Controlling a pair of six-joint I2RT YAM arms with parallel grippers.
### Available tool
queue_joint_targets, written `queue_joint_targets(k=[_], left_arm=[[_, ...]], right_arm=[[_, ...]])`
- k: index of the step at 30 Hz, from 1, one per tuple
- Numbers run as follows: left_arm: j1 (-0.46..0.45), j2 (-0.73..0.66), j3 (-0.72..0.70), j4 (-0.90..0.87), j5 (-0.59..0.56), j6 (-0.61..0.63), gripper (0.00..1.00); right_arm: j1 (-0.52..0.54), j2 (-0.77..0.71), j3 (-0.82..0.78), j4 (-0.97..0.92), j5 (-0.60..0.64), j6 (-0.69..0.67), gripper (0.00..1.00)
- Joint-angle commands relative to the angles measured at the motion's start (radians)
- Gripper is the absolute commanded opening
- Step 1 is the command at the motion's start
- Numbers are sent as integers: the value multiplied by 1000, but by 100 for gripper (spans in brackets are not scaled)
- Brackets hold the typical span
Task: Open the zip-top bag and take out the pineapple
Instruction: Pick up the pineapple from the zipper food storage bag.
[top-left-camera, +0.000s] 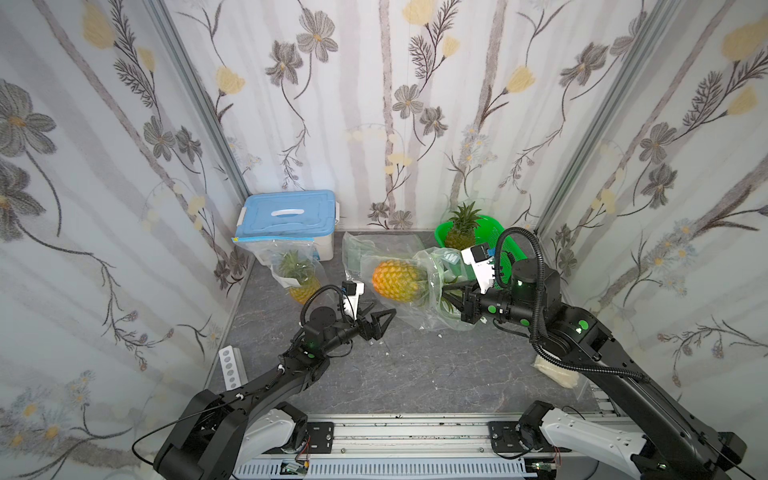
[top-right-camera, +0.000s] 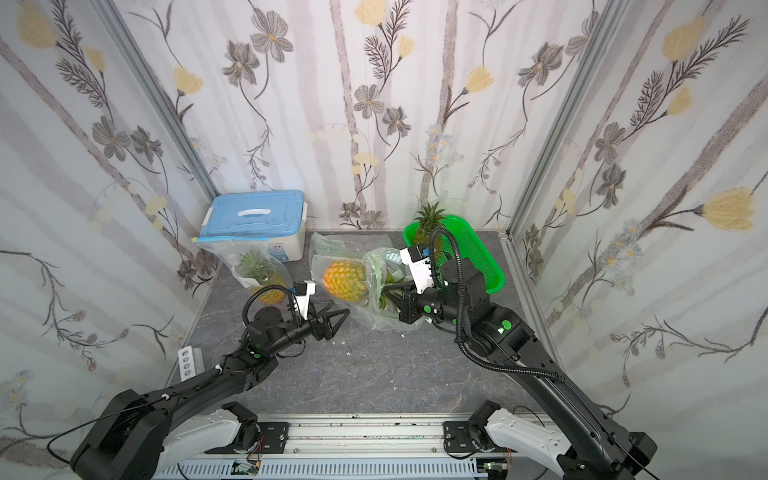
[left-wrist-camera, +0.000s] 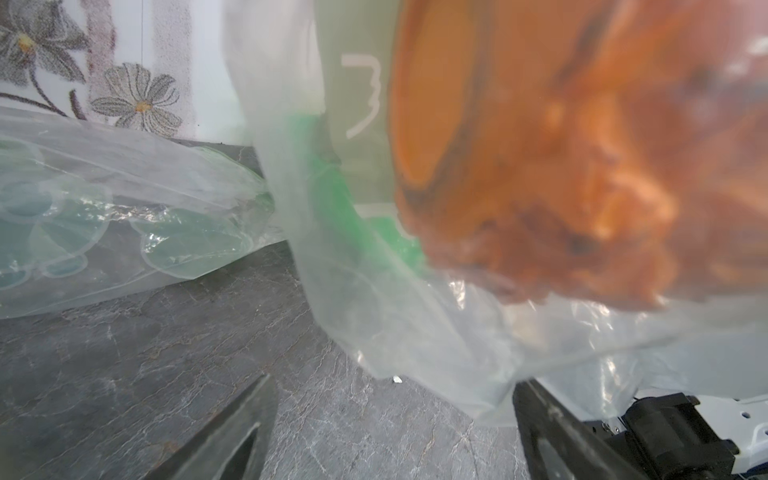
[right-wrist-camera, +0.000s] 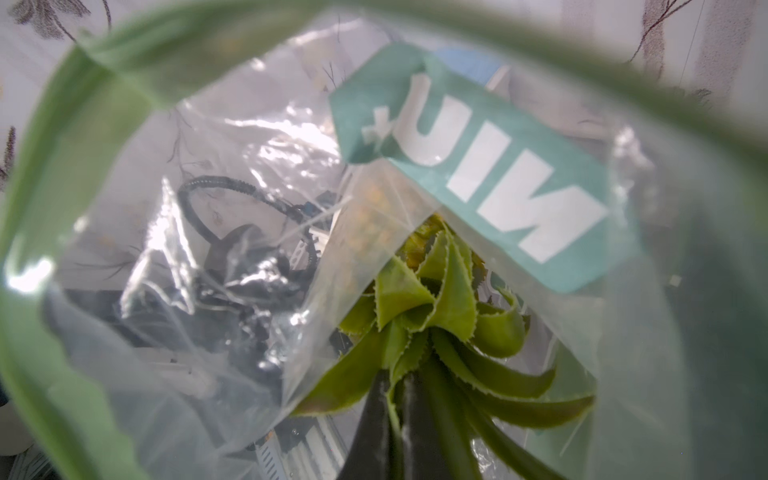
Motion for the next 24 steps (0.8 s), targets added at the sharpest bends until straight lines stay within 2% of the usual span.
queue_joint_targets(k=[1, 9, 13, 15, 20, 23, 24], left_arm=[[1, 20, 20, 141, 26, -26, 92], [1, 72, 56, 236, 82, -54, 90], [1, 127, 72, 299, 107, -82, 81], [1, 159, 83, 324, 115, -96, 66], [1, 202, 103, 345, 97, -114, 20], [1, 201, 106, 345, 66, -107, 0], [1, 194, 106, 328, 46, -100, 0]], right_arm=[[3, -3, 15, 103, -35, -16, 0], [9, 0, 17, 121, -33, -8, 0], [15, 8, 22, 141, -33, 1, 0], [18, 9, 20, 152, -32, 8, 0], [23, 1, 0, 187, -25, 24, 0], [23, -8, -12, 192, -17, 27, 0], [23, -12, -13, 188, -8, 26, 0]])
